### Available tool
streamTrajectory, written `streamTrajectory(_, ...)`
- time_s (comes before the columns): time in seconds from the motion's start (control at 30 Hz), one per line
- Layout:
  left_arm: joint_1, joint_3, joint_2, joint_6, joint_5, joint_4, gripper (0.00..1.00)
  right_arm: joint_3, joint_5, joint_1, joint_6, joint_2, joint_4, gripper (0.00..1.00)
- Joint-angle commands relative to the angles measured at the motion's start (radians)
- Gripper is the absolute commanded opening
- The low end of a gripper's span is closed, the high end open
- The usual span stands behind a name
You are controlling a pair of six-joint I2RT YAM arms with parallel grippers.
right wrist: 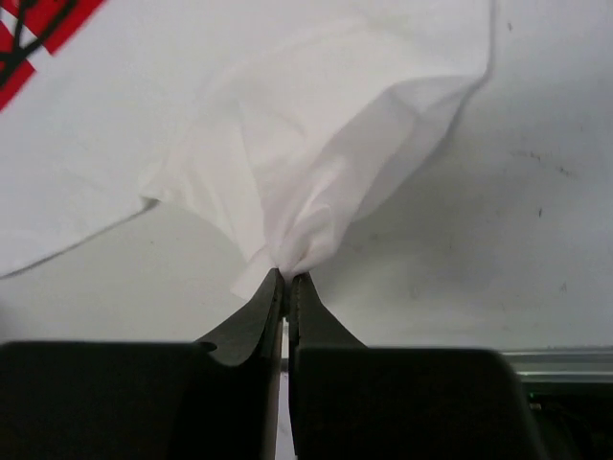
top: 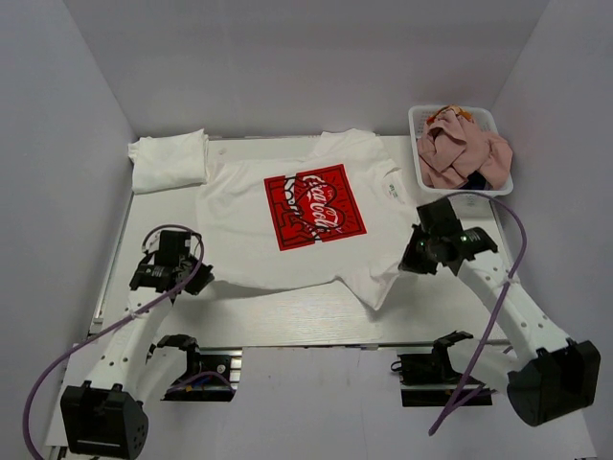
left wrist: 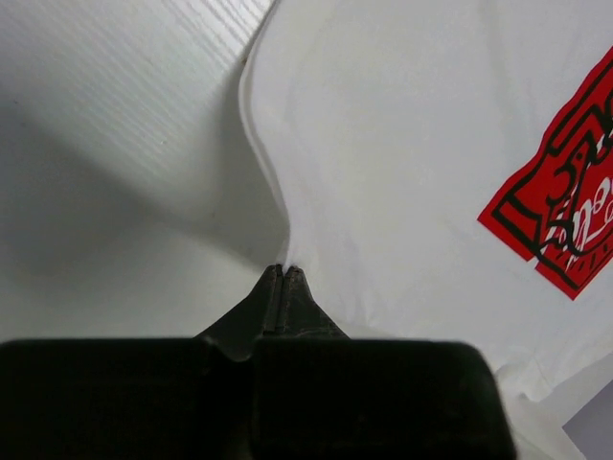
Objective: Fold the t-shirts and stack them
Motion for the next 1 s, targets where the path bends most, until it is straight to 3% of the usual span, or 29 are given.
streamTrajectory(0.0,0.006,0.072,0.03,-0.022,-0.078,0.04,0.0,0.111,0.001,0.0,-0.061,0.098,0.115,0.0)
streamTrajectory(0.47,0.015,0.258,0.361,-0.013,-0.239,0.114,0.0,0.474,0.099,-0.042,-0.099,0.452,0.289,0.0)
streamTrajectory(0.67,0.025,0.296,0.429,-0.013,-0.299,0.189,0.0,0.621,0.059,-0.065,-0.125,0.621,0.347,0.0)
streamTrajectory(0.97,0.052,0.409,0.66,0.017,-0.308,0.24,0.0,0.923,0.041,-0.091,-0.136,0.92,0.306,0.0)
